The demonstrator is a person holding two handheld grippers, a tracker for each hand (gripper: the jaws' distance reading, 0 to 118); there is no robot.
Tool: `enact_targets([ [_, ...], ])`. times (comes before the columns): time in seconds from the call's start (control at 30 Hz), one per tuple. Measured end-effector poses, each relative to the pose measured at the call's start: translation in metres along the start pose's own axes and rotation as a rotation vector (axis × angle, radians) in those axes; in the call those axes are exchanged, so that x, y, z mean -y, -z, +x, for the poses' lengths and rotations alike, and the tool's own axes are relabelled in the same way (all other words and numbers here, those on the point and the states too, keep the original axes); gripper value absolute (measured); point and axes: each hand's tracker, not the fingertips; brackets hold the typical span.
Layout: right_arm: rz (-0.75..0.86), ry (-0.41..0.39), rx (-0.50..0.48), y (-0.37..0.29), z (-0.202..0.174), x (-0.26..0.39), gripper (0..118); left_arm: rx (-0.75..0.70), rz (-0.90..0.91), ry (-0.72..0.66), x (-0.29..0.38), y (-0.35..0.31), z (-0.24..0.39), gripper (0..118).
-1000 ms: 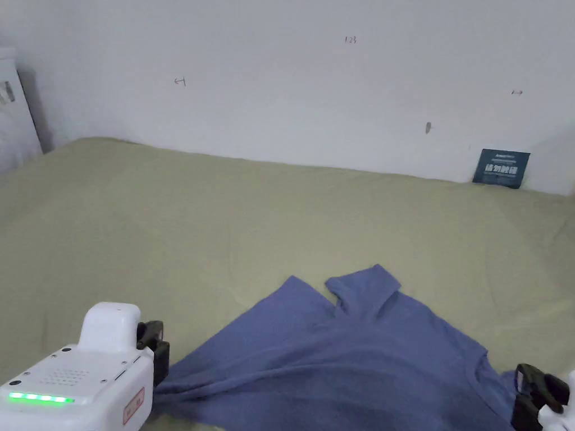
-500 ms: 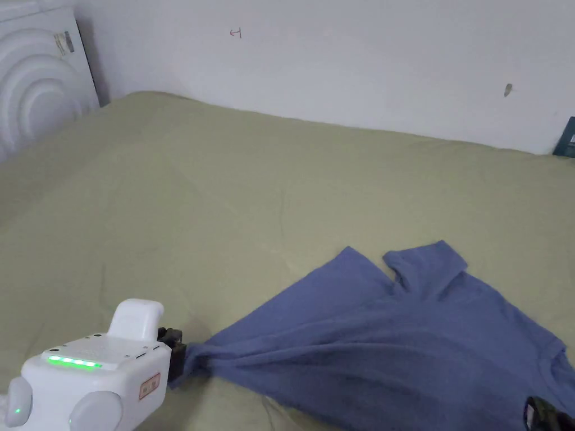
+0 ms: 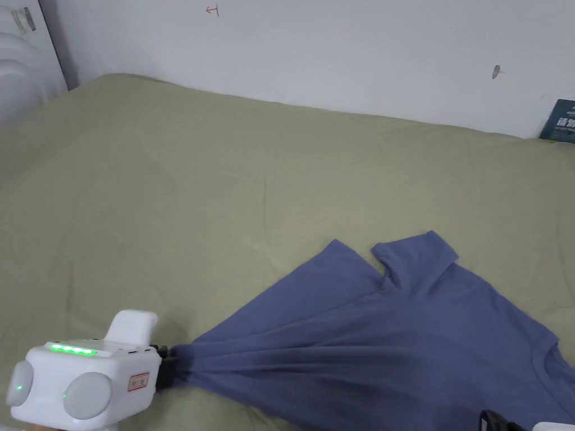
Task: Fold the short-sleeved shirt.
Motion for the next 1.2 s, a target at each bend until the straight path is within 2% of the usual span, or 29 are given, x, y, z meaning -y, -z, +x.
enact_targets([
  [0.27, -0.030, 0.008, 0.041, 0.053, 0.042, -0.032, 1, -0.006, 0.014, 0.017, -0.003, -0.007, 0.004, 1],
  [0.47, -0.118, 0.015, 0.046, 0.159, 0.101, -0.104, 1, 0.001, 0.025, 0.012, -0.009, -0.012, 0.011, 1],
  [0.5, -0.129, 0.025, 0.046, 0.179, 0.112, -0.116, 5, 0.004, 0.025, 0.007, -0.010, -0.012, 0.013, 1],
  [0.53, -0.147, 0.031, 0.031, 0.197, 0.121, -0.125, 30, 0.002, 0.022, 0.006, -0.012, -0.011, 0.013, 1],
  [0.57, -0.198, 0.040, 0.012, 0.214, 0.125, -0.135, 67, 0.002, 0.021, 0.006, -0.012, -0.010, 0.014, 1],
  [0.6, -0.237, 0.032, -0.015, 0.233, 0.133, -0.143, 84, -0.003, 0.022, 0.007, -0.013, -0.010, 0.016, 1],
  [0.67, -0.273, 0.020, -0.088, 0.262, 0.137, -0.153, 83, -0.005, 0.016, 0.002, -0.016, -0.008, 0.017, 1],
  [0.73, -0.323, -0.046, 0.001, 0.287, 0.135, -0.157, 84, -0.006, 0.016, -0.009, -0.018, -0.007, 0.017, 1],
  [0.8, -0.350, -0.095, 0.014, 0.310, 0.134, -0.156, 84, -0.008, 0.010, -0.010, -0.020, -0.006, 0.019, 1],
  [0.87, -0.395, -0.082, -0.011, 0.330, 0.135, -0.151, 83, -0.010, 0.003, -0.008, -0.022, -0.005, 0.021, 1],
  [0.9, -0.489, -0.055, -0.072, 0.340, 0.136, -0.145, 83, -0.017, -0.002, -0.004, -0.023, -0.004, 0.022, 1],
  [0.93, -0.498, -0.055, -0.022, 0.339, 0.133, -0.141, 82, -0.018, -0.008, -0.002, -0.024, -0.003, 0.022, 1],
  [0.97, -0.461, -0.073, -0.015, 0.333, 0.130, -0.148, 81, -0.019, -0.011, 0.000, -0.025, -0.003, 0.023, 1],
  [1.0, -0.478, -0.072, -0.009, 0.323, 0.129, -0.158, 65, -0.022, -0.011, 0.003, -0.026, -0.003, 0.025, 1],
  [1.03, -0.447, -0.074, -0.016, 0.309, 0.130, -0.163, 9, -0.023, -0.011, 0.002, -0.028, -0.005, 0.026, 1],
  [1.07, -0.346, -0.099, -0.006, 0.293, 0.132, -0.169, 0, -0.016, -0.005, -0.002, -0.029, -0.007, 0.025, 1],
  [1.13, -0.335, -0.052, -0.058, 0.252, 0.136, -0.183, 0, -0.009, 0.014, -0.002, -0.037, -0.016, 0.027, 1],
  [1.17, -0.283, -0.048, -0.084, 0.226, 0.137, -0.191, 0, -0.006, 0.046, 0.002, -0.044, -0.024, 0.031, 1],
  [1.2, -0.236, -0.067, -0.068, 0.201, 0.138, -0.199, 0, 0.003, 0.061, 0.001, -0.047, -0.030, 0.030, 1],
])
